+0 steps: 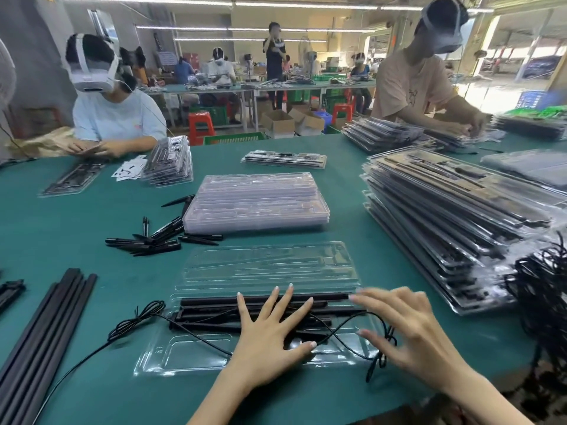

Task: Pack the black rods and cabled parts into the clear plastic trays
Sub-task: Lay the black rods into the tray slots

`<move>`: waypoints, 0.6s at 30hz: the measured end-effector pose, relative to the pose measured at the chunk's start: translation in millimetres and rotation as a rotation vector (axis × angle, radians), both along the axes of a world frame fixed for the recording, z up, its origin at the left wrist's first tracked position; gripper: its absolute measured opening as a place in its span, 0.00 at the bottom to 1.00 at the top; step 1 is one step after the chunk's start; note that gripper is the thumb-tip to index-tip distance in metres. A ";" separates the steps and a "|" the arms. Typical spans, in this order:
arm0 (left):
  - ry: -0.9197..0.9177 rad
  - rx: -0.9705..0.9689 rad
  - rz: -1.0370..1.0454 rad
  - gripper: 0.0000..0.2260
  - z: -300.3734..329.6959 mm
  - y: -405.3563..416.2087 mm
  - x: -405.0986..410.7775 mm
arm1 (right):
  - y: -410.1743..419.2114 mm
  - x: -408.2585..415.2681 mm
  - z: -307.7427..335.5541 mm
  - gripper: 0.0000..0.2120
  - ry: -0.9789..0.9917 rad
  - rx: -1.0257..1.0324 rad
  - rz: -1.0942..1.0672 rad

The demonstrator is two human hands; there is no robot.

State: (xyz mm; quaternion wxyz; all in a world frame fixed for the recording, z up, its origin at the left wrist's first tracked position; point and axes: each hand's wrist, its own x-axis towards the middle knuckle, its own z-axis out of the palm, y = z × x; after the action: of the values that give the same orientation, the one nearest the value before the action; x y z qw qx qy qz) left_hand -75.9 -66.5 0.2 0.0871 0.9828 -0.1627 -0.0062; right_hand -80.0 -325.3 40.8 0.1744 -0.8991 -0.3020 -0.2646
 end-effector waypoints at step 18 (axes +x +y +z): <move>-0.014 -0.031 0.027 0.34 4.7 -0.6 -3.2 | -19.3 29.7 22.5 0.16 0.247 -0.147 0.310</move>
State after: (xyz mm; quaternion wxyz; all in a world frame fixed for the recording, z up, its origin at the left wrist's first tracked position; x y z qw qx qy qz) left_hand -79.1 -67.0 4.9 0.1012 0.9835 -0.1500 0.0046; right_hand -50.2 -344.6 63.3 0.1825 -0.8777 -0.4317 -0.0997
